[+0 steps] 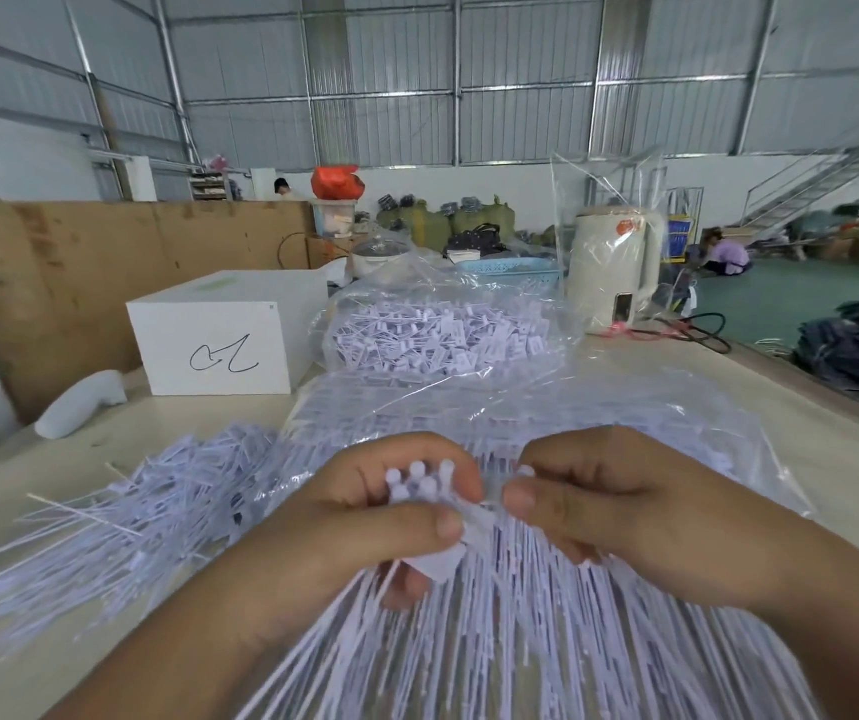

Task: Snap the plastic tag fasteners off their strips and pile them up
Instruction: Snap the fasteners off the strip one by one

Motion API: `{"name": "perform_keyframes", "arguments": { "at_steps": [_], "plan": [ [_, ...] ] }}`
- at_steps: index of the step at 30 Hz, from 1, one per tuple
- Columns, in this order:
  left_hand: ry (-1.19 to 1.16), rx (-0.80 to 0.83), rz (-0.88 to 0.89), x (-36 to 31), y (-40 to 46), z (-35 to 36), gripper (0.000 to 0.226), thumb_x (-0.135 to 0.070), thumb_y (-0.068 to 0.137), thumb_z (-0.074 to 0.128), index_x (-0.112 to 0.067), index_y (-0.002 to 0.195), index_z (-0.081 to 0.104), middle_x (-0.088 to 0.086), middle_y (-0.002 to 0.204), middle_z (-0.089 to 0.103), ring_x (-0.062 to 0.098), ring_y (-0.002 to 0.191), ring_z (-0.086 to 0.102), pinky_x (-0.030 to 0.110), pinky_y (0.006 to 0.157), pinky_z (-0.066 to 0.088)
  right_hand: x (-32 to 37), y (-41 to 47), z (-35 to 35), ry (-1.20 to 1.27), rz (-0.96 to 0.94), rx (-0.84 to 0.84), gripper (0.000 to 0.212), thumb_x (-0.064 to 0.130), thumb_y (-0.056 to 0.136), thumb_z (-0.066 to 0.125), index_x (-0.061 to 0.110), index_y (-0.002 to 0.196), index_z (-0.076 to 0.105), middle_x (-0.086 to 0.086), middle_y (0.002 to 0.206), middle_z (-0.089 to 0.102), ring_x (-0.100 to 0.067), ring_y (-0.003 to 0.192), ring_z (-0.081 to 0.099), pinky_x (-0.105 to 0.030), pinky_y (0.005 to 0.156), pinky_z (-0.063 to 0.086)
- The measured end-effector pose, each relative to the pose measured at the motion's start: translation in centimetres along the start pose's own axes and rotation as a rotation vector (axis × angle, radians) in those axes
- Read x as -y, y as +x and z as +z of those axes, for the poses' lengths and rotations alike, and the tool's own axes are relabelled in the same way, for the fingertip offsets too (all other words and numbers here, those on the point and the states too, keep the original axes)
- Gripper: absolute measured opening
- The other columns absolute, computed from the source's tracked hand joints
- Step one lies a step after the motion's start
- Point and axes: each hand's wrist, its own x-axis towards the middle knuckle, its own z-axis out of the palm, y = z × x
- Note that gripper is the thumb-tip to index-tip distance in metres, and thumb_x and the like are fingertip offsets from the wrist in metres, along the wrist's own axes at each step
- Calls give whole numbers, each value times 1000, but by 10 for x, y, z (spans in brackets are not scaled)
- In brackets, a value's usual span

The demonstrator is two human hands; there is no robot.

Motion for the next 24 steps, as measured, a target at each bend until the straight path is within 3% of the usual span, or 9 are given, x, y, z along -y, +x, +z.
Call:
{"name": "perform_keyframes", "arguments": {
  "at_steps": [2, 5, 8, 11, 13, 16, 18, 21, 24],
  "plan": [
    [-82, -16, -32, 1, 0, 3, 12, -26, 72, 73, -21, 81, 68, -5, 52, 54, 7, 41, 51, 17, 43, 40, 0, 0, 1, -26, 17, -36, 56, 59, 85, 58, 11, 63, 41, 3, 55, 31, -13, 51, 33, -29, 52, 28],
    [13, -205, -26, 6, 4, 11, 15, -29, 71, 77, -21, 68, 64, -5, 56, 49, 6, 44, 48, 18, 41, 40, 3, 2, 6, -92, 8, -156, 45, 60, 75, 55, 20, 59, 44, 11, 47, 32, -4, 43, 29, -17, 46, 26],
    [81, -403, 30, 10, 11, 23, 16, -23, 71, 74, -24, 62, 61, -9, 53, 46, 6, 41, 46, 20, 39, 39, 7, 6, 17, -140, 5, -346, 41, 63, 72, 54, 26, 58, 48, 8, 43, 36, -6, 39, 31, -17, 42, 27],
    [23, -540, 90, 12, 14, 34, 26, -26, 67, 84, -24, 62, 58, -11, 49, 49, 6, 39, 45, 19, 39, 38, 7, 11, 21, -140, 4, -658, 50, 55, 80, 60, 15, 57, 39, 6, 42, 33, -9, 35, 27, -19, 37, 26],
    [-10, -563, 84, 12, 12, 34, 26, -26, 64, 85, -24, 62, 59, -11, 50, 51, 7, 38, 46, 17, 39, 38, 5, 10, 12, -68, -11, -742, 56, 61, 76, 57, 10, 60, 39, 5, 45, 32, -8, 38, 28, -19, 38, 26],
    [-9, -449, 75, 6, 9, 28, 8, -20, 68, 74, -25, 72, 68, -9, 56, 56, 8, 39, 49, 20, 37, 39, 7, 2, 6, 158, -68, -410, 44, 65, 76, 68, 22, 79, 58, 6, 48, 40, -15, 43, 31, -31, 40, 26],
    [-19, -287, 43, 0, 4, 22, 22, -15, 68, 73, -27, 86, 73, -7, 63, 64, 5, 45, 54, 18, 39, 41, 9, 0, 12, 182, -107, -128, 31, 58, 75, 68, 42, 100, 57, 7, 51, 43, -14, 46, 34, -28, 43, 26],
    [64, -15, -12, -2, 0, 12, 37, -17, 68, 71, -30, 103, 72, 6, 90, 71, 12, 67, 60, 22, 51, 47, 3, 1, 14, 113, -97, -46, 49, 60, 71, 66, 56, 115, 46, 4, 61, 53, -16, 53, 46, -20, 53, 35],
    [110, 146, -75, 0, 2, 9, 44, -17, 73, 69, -25, 116, 68, 26, 117, 61, 39, 97, 59, 50, 81, 48, 1, 2, 14, 131, -83, -4, 53, 58, 71, 67, 53, 119, 45, 4, 59, 46, -10, 54, 43, -22, 54, 32]
  ]
}}
